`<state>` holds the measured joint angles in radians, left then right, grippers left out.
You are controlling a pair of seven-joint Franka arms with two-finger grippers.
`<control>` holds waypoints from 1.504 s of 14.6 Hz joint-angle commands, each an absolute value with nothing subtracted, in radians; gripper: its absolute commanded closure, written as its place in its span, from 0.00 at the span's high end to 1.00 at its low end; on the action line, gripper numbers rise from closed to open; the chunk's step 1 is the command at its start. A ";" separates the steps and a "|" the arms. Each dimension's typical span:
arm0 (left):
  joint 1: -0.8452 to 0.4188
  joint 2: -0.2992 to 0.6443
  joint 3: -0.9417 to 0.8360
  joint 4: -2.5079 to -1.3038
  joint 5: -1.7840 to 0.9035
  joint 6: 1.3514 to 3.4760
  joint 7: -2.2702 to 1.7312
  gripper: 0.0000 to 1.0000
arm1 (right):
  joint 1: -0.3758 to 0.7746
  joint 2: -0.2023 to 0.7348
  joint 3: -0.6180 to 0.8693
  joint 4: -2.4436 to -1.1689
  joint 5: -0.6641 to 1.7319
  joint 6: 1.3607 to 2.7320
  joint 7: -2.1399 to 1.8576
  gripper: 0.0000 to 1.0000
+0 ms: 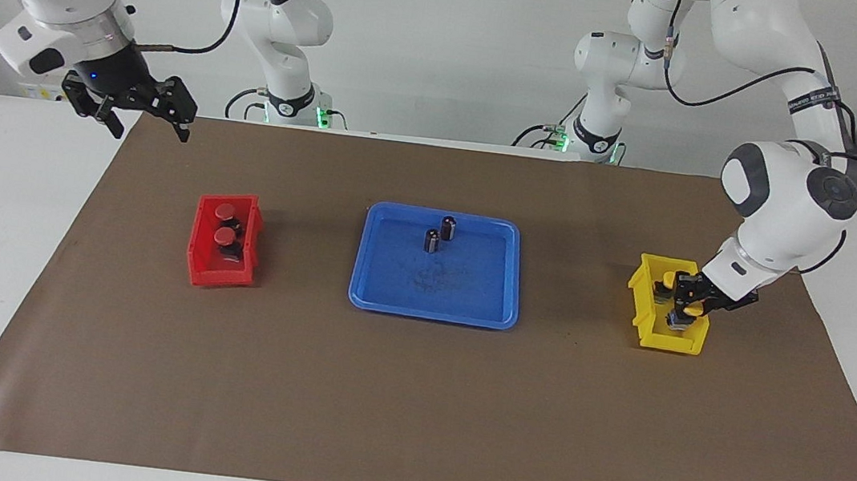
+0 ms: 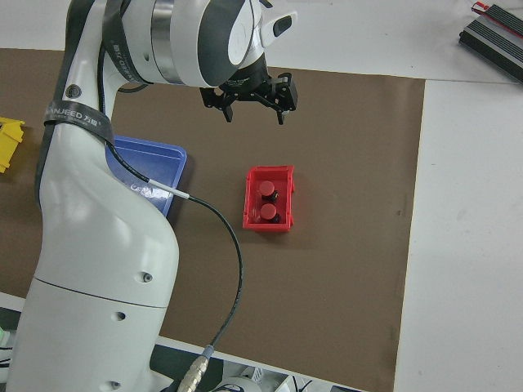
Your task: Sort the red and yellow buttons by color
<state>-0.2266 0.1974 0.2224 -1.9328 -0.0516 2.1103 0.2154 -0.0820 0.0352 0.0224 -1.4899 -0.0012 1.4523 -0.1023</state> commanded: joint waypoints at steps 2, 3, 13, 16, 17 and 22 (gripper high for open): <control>-0.224 0.179 0.215 -2.019 -0.032 2.206 0.224 0.02 | -0.083 0.037 0.026 -1.474 -0.003 1.437 -0.087 1.00; -0.225 0.179 0.215 -2.019 -0.032 2.209 0.225 0.03 | -0.083 0.037 0.026 -1.474 -0.005 1.436 -0.087 1.00; -0.232 0.167 0.216 -1.798 -0.029 1.915 0.213 0.69 | -0.084 0.025 0.026 -1.500 -0.009 1.434 -0.084 1.00; -0.230 0.140 0.216 -1.675 -0.023 1.722 0.216 1.00 | -0.083 0.025 0.026 -1.500 -0.005 1.437 -0.083 1.00; -0.232 0.117 0.216 -1.654 -0.017 1.680 0.219 1.00 | -0.083 0.025 0.026 -1.500 -0.005 1.437 -0.084 1.00; -0.233 -0.014 0.203 -1.618 -0.015 1.517 0.221 1.00 | -0.086 0.023 0.026 -1.506 -0.005 1.437 -0.083 1.00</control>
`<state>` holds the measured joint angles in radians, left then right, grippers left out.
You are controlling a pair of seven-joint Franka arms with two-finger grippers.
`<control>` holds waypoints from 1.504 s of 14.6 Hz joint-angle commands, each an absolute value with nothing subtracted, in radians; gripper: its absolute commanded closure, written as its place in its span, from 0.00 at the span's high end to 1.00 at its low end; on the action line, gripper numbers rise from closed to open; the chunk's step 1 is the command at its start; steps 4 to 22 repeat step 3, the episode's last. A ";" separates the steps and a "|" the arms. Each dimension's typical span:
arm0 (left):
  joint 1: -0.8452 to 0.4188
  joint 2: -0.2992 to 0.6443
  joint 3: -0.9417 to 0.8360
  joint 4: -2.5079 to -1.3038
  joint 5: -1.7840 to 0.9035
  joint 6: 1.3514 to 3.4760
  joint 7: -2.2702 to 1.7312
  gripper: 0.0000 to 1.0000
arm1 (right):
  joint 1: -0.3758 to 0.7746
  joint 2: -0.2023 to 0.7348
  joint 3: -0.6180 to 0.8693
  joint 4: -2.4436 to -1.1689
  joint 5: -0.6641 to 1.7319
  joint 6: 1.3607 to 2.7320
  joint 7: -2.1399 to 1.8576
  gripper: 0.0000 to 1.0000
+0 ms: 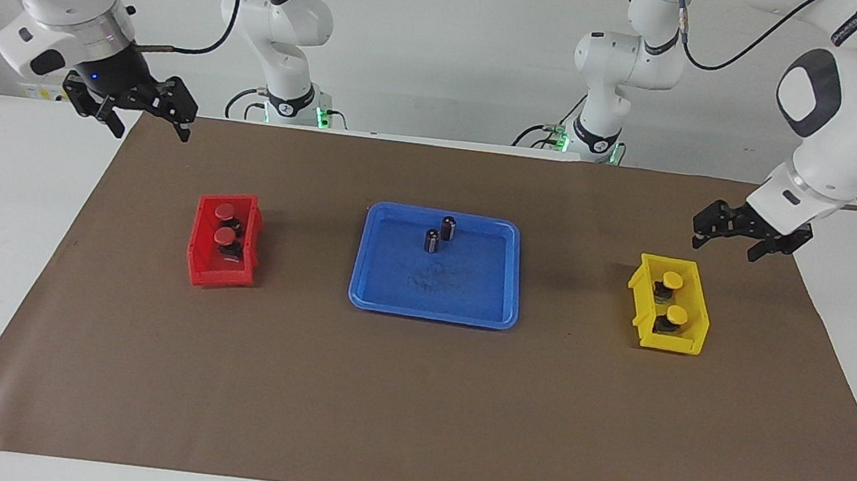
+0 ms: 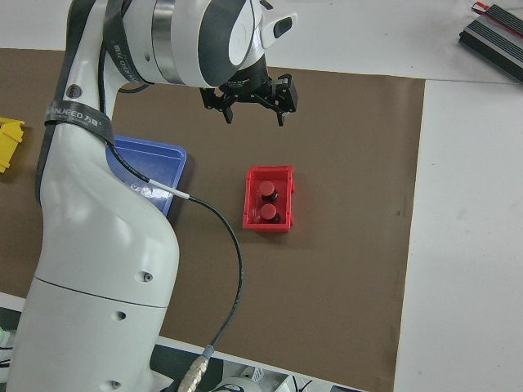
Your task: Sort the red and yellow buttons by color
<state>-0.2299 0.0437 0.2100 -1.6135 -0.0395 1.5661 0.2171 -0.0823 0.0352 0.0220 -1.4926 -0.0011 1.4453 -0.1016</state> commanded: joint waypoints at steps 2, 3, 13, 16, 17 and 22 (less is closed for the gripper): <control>-0.235 -0.025 0.202 -1.617 -0.014 1.502 0.221 1.00 | -0.086 0.023 0.026 -1.506 -0.003 1.437 -0.084 1.00; -0.233 -0.025 0.202 -1.615 -0.012 1.502 0.219 1.00 | -0.084 0.023 0.026 -1.505 -0.005 1.437 -0.084 1.00; -0.233 -0.025 0.202 -1.615 -0.012 1.502 0.219 1.00 | -0.084 0.023 0.026 -1.505 -0.005 1.437 -0.084 1.00; -0.233 -0.025 0.202 -1.615 -0.012 1.502 0.219 1.00 | -0.084 0.023 0.026 -1.505 -0.005 1.437 -0.084 1.00; -0.233 -0.025 0.202 -1.615 -0.012 1.502 0.219 1.00 | -0.084 0.023 0.026 -1.505 -0.005 1.437 -0.084 1.00; -0.233 -0.025 0.202 -1.615 -0.012 1.502 0.219 1.00 | -0.084 0.023 0.026 -1.505 -0.005 1.437 -0.084 1.00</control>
